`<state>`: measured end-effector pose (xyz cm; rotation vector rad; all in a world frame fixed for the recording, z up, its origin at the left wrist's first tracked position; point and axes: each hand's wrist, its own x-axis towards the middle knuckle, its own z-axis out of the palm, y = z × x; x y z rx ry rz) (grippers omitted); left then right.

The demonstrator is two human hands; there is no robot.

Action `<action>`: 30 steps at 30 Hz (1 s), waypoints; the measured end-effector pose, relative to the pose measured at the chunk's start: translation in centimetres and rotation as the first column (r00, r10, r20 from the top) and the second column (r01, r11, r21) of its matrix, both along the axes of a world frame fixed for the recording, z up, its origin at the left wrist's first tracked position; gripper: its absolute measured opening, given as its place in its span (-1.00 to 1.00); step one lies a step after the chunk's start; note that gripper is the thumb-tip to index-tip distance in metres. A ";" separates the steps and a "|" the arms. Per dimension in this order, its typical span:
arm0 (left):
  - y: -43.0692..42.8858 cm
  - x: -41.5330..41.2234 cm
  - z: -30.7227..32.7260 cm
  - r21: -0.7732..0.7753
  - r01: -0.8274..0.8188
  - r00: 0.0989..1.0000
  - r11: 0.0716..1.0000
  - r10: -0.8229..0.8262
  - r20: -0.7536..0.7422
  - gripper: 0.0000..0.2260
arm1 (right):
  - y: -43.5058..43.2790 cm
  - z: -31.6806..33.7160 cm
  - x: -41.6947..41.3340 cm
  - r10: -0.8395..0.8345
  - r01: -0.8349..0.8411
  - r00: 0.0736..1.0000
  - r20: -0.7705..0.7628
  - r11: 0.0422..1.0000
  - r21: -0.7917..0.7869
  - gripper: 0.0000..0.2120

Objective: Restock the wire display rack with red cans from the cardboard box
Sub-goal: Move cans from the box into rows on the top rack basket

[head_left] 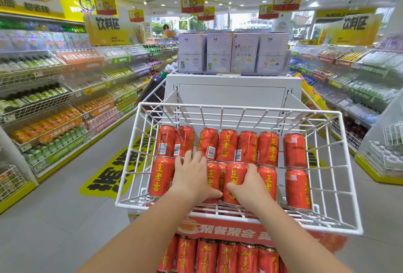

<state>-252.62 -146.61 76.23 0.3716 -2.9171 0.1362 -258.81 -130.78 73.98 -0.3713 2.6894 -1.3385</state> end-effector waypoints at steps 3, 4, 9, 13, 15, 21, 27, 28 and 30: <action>-0.4 0.0 -0.6 0.071 0.017 0.999 0.997 -0.015 -0.028 -0.09 | -0.1 -0.2 -0.1 0.017 -0.014 0.998 -0.058 0.999 0.050 -0.47; -0.6 0.0 -0.7 0.080 0.022 0.999 0.997 -0.020 -0.034 -0.09 | -0.1 -0.1 0.0 0.034 -0.028 0.996 -0.078 0.997 0.075 -0.46; -1.1 0.3 -0.5 0.052 0.045 0.998 0.998 -0.047 0.040 0.08 | -0.4 0.0 0.2 0.070 -0.061 0.994 -0.088 0.993 0.104 -0.41; -1.1 0.8 -0.8 0.032 0.042 0.995 0.999 -0.045 0.093 0.20 | -0.5 -0.2 0.2 0.035 -0.025 0.995 -0.095 0.994 0.106 -0.40; -0.8 1.1 -0.8 0.053 0.040 0.996 0.998 -0.044 0.077 0.20 | -0.4 -0.3 0.1 0.007 0.004 0.995 -0.102 0.994 0.106 -0.44; -0.8 2.0 -0.4 0.127 0.012 0.994 0.992 -0.026 0.108 0.17 | -0.2 -0.3 0.2 -0.015 0.029 0.992 -0.123 0.992 0.119 -0.40; -0.8 4.0 0.3 0.189 -0.004 0.995 0.982 -0.016 0.101 0.11 | 0.0 0.3 0.7 -0.016 0.035 0.992 -0.122 0.987 0.157 -0.29; -0.8 4.5 0.4 0.190 -0.002 0.995 0.982 -0.018 0.102 0.11 | 0.0 0.4 0.9 -0.014 0.034 0.993 -0.120 0.985 0.168 -0.20; -1.0 5.6 0.8 0.172 0.003 0.993 0.985 -0.023 0.114 0.10 | 0.1 0.7 1.5 -0.012 0.038 0.991 -0.132 0.979 0.201 -0.05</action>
